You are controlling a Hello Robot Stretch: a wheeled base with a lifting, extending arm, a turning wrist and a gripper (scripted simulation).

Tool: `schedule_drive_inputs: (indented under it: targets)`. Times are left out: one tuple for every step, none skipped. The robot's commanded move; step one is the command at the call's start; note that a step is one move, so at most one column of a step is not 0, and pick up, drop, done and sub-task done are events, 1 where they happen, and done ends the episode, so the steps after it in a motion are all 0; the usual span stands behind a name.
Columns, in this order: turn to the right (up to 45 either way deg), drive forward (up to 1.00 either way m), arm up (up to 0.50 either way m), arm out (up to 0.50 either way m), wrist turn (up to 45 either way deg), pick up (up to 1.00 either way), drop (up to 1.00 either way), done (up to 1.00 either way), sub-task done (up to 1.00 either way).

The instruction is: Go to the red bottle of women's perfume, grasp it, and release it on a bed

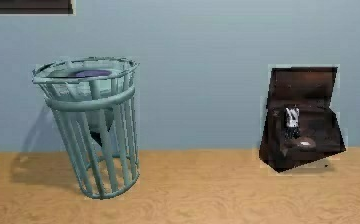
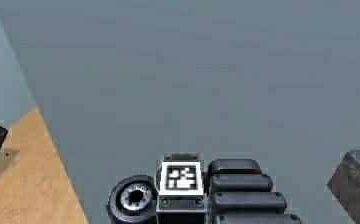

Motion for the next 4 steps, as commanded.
schedule_drive_inputs:
  targets:
    - [0.0,0.45,0.00,0.00,0.0,0.00,0.00,0.00,0.00]
    - [42.0,0.00,0.00,0.00,0.0,0.00,0.00,0.00,0.00]
    - [0.0,0.40,0.00,0.00,0.0,0.00,0.00,0.00,0.00]
    - [33.0,0.00,0.00,0.00,0.0,0.00,0.00,0.00,0.00]
